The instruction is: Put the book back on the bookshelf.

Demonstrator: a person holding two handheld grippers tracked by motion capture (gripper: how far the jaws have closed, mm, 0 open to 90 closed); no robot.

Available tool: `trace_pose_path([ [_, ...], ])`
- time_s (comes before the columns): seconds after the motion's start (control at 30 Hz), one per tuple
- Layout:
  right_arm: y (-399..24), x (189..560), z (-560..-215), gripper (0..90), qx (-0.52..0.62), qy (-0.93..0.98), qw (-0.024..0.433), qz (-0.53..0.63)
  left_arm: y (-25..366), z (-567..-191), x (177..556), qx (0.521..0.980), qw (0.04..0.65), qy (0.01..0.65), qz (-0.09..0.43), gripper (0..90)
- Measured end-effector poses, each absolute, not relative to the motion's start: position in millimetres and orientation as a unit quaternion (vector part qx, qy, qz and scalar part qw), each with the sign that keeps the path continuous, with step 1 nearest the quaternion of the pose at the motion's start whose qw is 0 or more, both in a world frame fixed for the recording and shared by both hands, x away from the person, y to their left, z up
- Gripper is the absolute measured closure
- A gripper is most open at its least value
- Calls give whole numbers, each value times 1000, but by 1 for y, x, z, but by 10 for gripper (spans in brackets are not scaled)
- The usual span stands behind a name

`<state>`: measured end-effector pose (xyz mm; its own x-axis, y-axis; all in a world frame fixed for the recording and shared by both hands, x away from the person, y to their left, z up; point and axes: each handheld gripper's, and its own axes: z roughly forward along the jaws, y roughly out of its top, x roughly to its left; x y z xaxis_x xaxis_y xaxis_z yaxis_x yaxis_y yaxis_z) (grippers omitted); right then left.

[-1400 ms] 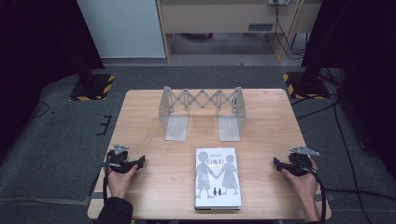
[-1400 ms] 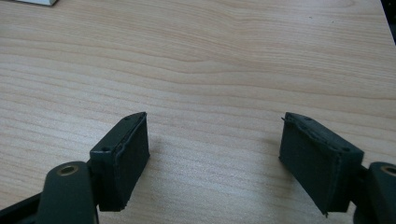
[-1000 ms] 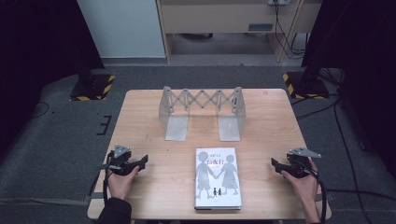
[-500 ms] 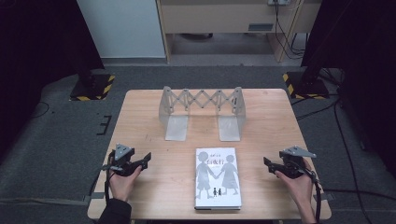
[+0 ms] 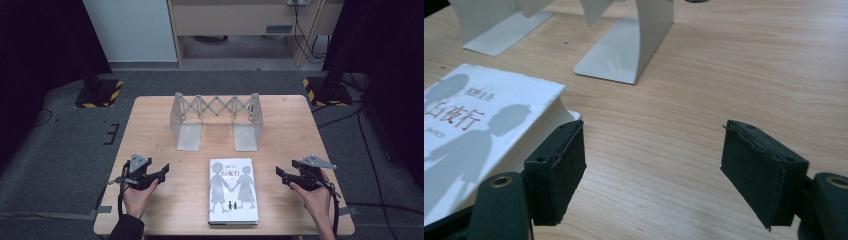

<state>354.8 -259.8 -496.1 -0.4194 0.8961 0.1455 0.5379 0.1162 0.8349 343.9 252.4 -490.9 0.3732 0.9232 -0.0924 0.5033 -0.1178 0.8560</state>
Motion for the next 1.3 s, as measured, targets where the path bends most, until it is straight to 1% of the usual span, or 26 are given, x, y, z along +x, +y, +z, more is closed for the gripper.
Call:
trace_pose_path([
  [0.23, -244, 352, -491, 263, 488, 720, 185, 458, 238, -489, 341, 714, 441, 488, 239, 241],
  [0.53, -227, 350, -489, 269, 470, 728, 175, 466, 220, -491, 337, 731, 440, 468, 230, 242],
  [0.7, -217, 348, -492, 272, 463, 732, 167, 470, 212, -498, 338, 748, 420, 460, 229, 240],
  [0.77, -213, 347, -494, 277, 462, 734, 156, 473, 210, -501, 339, 757, 411, 458, 221, 231],
  [0.83, -208, 347, -497, 277, 458, 739, 154, 470, 208, -505, 340, 763, 403, 458, 215, 217],
  [0.97, -201, 347, -503, 275, 457, 742, 139, 470, 205, -512, 343, 776, 387, 451, 211, 215],
  [1.1, -194, 346, -509, 277, 456, 744, 128, 471, 203, -518, 345, 782, 376, 449, 211, 211],
  [1.3, -185, 346, -514, 275, 447, 752, 112, 471, 201, -525, 348, 790, 367, 449, 199, 206],
])
